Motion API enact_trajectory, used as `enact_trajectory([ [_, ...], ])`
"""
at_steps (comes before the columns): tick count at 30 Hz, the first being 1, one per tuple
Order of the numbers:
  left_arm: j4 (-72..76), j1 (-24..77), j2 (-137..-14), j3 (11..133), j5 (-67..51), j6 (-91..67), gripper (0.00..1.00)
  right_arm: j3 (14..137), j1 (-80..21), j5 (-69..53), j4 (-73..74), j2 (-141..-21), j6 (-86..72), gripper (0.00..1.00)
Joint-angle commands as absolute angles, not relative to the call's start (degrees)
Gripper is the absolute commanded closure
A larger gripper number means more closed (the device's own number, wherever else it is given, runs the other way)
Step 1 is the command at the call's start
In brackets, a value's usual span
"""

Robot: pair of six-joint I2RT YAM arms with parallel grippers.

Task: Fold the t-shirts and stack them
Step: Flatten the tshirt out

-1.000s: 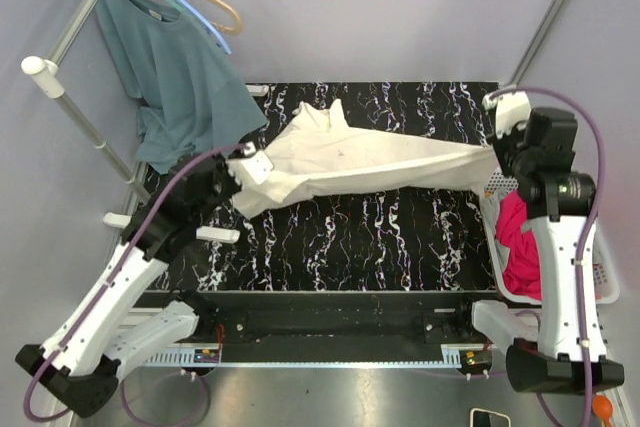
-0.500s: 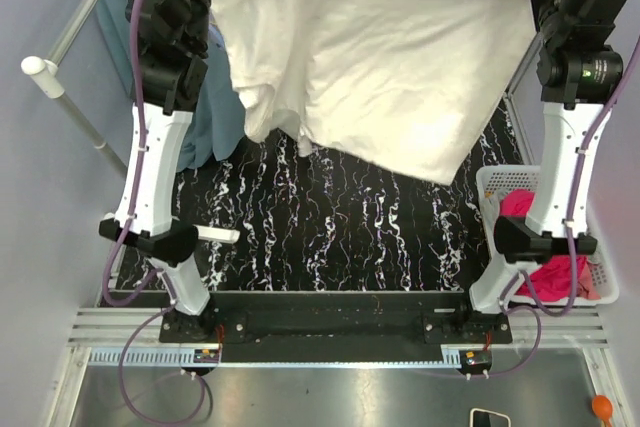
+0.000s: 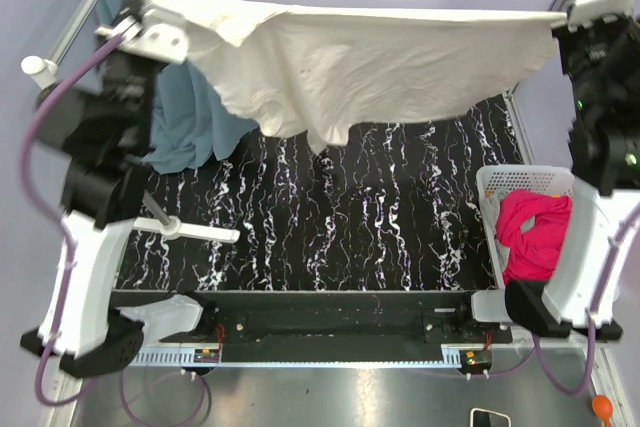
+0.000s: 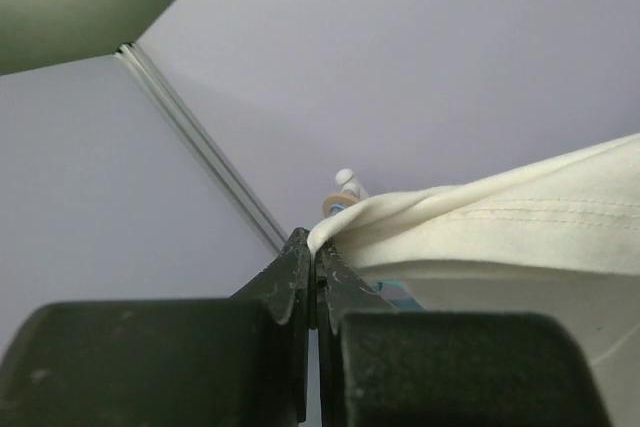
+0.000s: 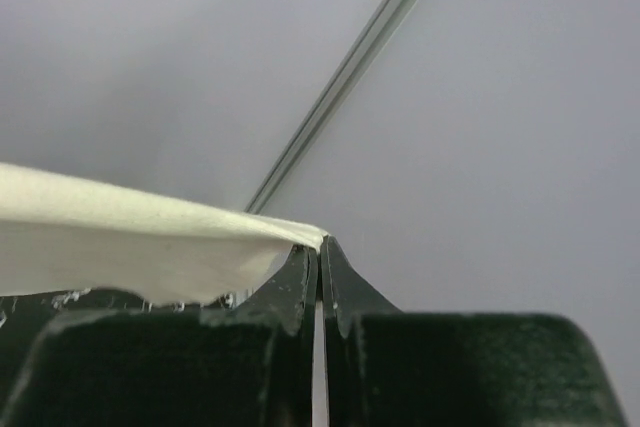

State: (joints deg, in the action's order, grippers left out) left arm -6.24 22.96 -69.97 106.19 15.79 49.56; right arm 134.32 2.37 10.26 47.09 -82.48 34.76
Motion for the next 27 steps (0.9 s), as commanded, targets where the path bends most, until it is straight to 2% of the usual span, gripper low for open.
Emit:
enact_trajectory([
  [1,-8.3,23.9,-55.6,104.5,18.4,46.0,1.0,129.6,3.1,11.3,49.3,-71.3,33.4,1.0],
  [9,-33.8,23.6,-42.8,105.7,9.3,33.9,1.0,123.6,3.1,9.1,57.5,-59.0,31.3,1.0],
  [14,-33.8,23.4,-43.9,105.2,12.7,35.9,1.0,124.1,3.2,10.5,58.1,-58.4,31.8,1.0],
  [19,-18.6,23.3,-53.9,104.2,17.8,41.0,1.0,121.5,3.1,13.2,51.3,-61.8,33.0,1.0],
  [22,-10.3,22.9,-64.1,109.9,18.6,42.8,1.0,119.7,3.2,14.8,44.9,-65.1,34.3,1.0],
  [26,-6.8,17.9,-82.7,130.2,17.9,41.0,1.0,123.9,3.2,16.7,38.3,-72.8,35.7,1.0],
  [27,-6.3,17.6,-90.7,140.6,18.1,41.6,1.0,126.1,3.2,17.0,37.7,-74.9,35.3,1.0],
])
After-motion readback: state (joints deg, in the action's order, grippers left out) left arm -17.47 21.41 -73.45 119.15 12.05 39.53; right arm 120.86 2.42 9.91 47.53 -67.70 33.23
